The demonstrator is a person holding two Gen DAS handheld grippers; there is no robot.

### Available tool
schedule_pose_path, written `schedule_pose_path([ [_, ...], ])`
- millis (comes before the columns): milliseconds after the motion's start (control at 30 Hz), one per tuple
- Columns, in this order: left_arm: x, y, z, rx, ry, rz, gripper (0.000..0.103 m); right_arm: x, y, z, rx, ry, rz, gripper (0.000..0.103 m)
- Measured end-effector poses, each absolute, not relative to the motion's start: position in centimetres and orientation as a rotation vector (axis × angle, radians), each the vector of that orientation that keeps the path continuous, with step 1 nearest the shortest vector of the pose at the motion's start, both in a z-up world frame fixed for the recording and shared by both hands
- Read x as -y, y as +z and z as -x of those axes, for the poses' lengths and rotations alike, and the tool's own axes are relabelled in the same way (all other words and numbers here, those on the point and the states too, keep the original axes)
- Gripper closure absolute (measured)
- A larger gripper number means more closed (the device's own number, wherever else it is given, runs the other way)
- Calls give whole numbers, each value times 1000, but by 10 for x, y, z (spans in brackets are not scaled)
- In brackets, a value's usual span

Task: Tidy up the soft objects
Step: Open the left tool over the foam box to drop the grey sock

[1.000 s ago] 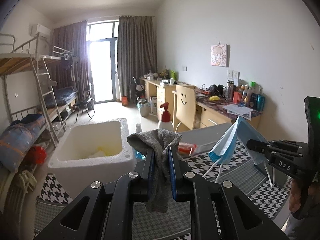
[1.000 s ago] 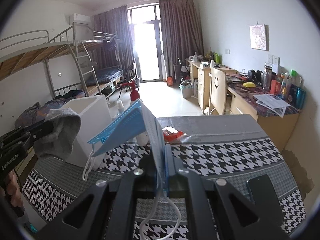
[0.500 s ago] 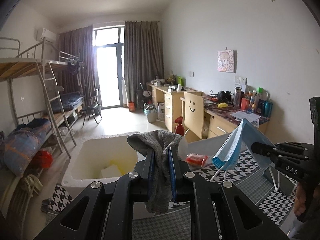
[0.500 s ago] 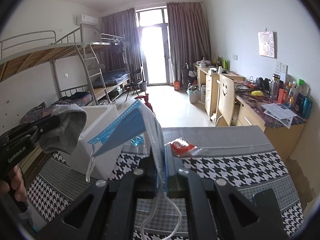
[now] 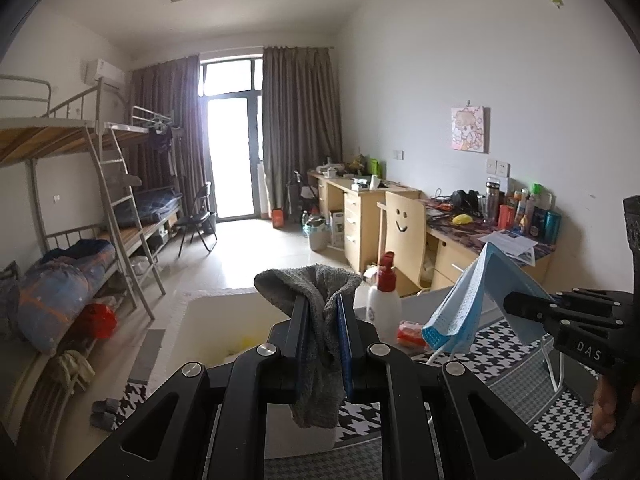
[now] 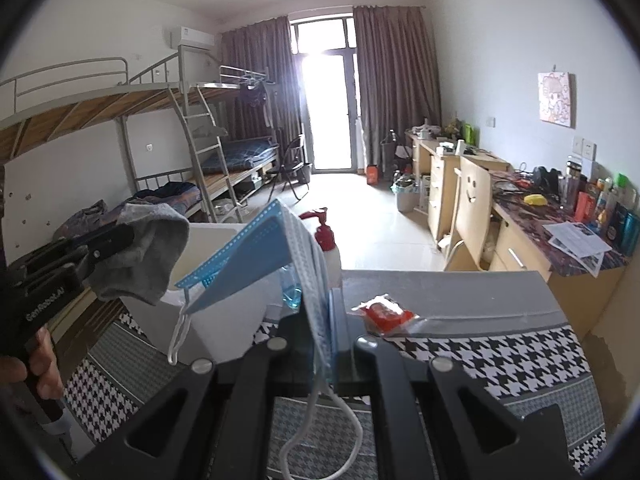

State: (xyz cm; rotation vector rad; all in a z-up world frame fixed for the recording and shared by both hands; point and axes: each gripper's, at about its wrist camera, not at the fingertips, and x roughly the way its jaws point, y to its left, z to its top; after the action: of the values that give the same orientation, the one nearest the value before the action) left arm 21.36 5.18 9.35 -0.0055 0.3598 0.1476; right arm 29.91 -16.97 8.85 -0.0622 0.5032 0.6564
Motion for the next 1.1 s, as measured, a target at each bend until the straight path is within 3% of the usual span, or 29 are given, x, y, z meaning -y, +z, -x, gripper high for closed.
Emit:
schedule_pose_path([
  [367, -67, 89, -218, -380, 208, 4, 88, 144, 91, -305, -507, 697, 82, 94],
  [433, -69, 87, -219, -389, 208, 5, 93, 143, 89, -307, -515, 702, 81, 94],
  [967, -76, 74, -210, -439, 187, 38, 92, 128, 95, -307, -518, 721, 95, 94],
  [1067, -75, 70, -208, -456, 185, 41, 77, 126, 96, -307, -514, 727, 101, 94],
  [1100, -75, 68, -207, -461, 184, 39, 63, 124, 97, -307, -513, 729, 102, 94],
])
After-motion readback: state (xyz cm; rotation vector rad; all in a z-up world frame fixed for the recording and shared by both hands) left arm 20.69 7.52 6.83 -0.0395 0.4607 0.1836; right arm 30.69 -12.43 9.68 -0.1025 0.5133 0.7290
